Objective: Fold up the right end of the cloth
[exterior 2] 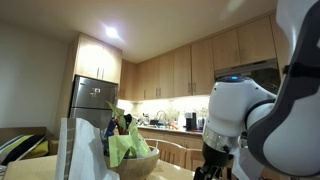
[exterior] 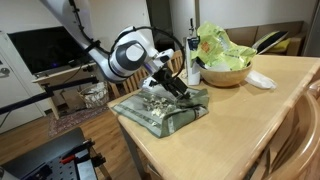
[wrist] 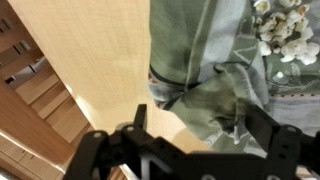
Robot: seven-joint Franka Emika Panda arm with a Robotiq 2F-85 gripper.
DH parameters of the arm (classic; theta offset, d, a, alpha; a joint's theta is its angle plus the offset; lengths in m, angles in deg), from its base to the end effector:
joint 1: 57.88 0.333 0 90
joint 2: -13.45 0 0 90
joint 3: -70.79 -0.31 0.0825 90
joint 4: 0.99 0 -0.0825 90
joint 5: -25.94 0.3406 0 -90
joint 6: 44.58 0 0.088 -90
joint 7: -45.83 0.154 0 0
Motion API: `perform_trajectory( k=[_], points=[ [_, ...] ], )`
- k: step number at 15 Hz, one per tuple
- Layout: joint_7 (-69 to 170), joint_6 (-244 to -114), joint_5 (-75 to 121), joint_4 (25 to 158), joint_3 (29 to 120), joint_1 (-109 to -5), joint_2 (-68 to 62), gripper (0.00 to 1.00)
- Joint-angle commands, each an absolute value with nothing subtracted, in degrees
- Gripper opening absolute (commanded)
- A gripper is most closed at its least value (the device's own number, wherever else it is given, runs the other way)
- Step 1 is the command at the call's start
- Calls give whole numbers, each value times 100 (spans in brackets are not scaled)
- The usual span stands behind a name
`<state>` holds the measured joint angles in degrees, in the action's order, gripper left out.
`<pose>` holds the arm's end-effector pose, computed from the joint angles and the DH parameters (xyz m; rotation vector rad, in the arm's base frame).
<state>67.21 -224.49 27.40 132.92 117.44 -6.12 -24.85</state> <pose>0.5386 0.0266 0.1673 2.7231 -0.1573 0.5955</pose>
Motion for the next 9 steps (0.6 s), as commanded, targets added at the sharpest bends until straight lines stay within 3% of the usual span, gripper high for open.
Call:
perform_trajectory(
  k=[1,9],
  points=[
    [6437,-22608,2849,13646,12160,-326,-2099,100],
    [5844,-22867,2734,14105,12019,-265,-1139,100]
  ],
)
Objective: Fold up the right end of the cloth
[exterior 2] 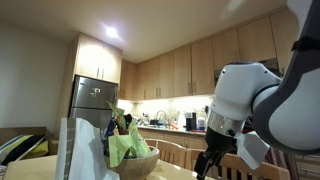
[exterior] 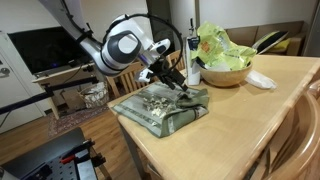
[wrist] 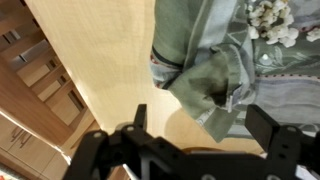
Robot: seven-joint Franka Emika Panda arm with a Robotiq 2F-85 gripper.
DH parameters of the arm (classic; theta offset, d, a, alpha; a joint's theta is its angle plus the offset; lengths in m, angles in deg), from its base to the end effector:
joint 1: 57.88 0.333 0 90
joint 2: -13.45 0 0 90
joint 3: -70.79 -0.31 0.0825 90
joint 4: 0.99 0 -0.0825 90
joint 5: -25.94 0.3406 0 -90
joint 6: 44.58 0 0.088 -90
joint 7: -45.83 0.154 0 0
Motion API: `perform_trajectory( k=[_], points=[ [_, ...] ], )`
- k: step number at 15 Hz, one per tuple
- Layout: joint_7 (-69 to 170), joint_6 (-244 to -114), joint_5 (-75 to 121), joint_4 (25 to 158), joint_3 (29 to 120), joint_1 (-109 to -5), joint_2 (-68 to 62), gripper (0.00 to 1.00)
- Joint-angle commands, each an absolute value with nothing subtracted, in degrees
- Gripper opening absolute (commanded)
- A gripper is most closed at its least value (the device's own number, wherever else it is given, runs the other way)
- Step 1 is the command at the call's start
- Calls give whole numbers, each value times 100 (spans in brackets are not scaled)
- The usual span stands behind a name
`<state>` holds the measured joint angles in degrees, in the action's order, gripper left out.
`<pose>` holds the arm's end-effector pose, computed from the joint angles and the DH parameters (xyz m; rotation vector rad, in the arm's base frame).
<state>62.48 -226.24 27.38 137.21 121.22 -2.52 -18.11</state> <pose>0.5280 0.0282 0.2046 2.7563 -0.0940 0.6611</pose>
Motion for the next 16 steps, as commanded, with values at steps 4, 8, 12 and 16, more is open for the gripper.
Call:
perform_trajectory(
  k=[4,8,12,16],
  points=[
    [5805,-23433,2597,14406,11915,-312,-762,100],
    [5965,-23319,2666,14263,11951,-259,-1000,100],
    [5965,-23320,2665,14271,11944,-259,-981,100],
    [5965,-23320,2665,14271,11942,-259,-981,100]
  ],
)
